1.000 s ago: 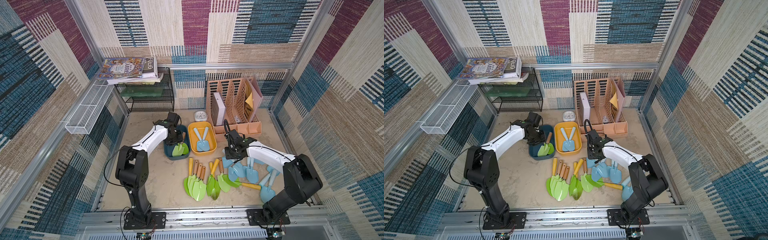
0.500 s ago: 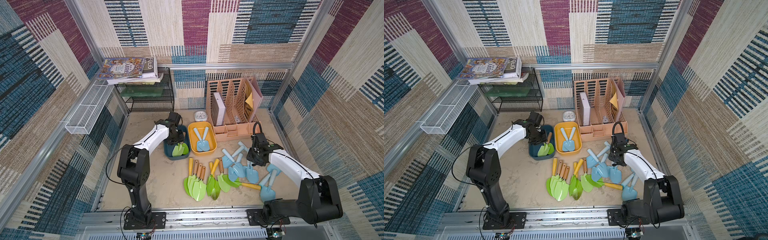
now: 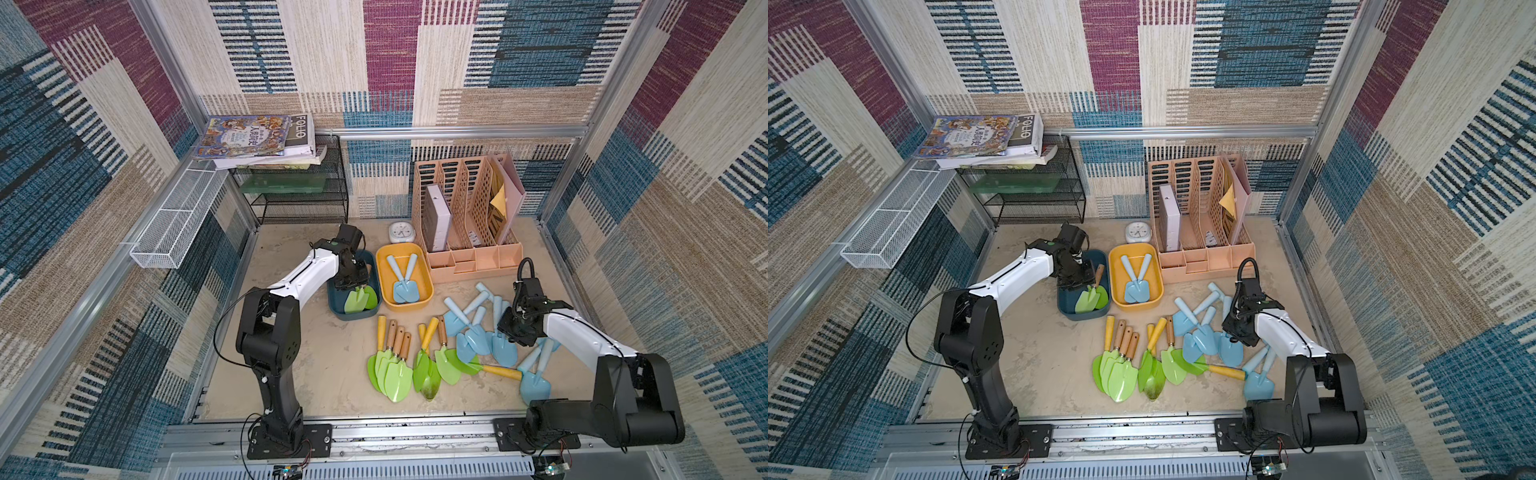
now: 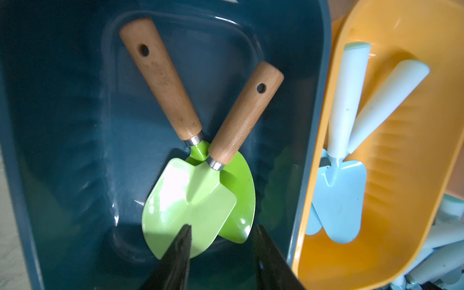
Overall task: Sort the small shovels by color and place them into the storage box
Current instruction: Pick up the shovel from the center of the board.
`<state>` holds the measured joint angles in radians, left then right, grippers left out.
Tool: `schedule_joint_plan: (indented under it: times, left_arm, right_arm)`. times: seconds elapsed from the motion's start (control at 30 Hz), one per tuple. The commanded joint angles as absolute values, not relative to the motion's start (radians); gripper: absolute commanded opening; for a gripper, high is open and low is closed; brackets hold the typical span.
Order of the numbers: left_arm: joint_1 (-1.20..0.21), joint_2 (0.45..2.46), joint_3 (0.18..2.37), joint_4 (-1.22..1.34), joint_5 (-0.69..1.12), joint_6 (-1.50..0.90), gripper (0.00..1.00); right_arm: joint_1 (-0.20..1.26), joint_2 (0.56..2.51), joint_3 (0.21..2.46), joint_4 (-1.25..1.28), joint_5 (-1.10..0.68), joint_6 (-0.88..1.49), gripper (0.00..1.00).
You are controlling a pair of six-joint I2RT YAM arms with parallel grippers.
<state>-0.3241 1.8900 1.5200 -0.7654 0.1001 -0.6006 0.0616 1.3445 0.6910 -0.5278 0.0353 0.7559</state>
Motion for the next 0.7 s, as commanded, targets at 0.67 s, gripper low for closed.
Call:
schedule_joint_plan:
  times: [0.67]
  left_arm:
    - [-0.324, 1.887, 1.511, -0.78, 0.101, -0.615, 0.43]
  right_arm:
    - [0.062, 1.428, 0.702, -0.467, -0.007, 0.719, 0.17]
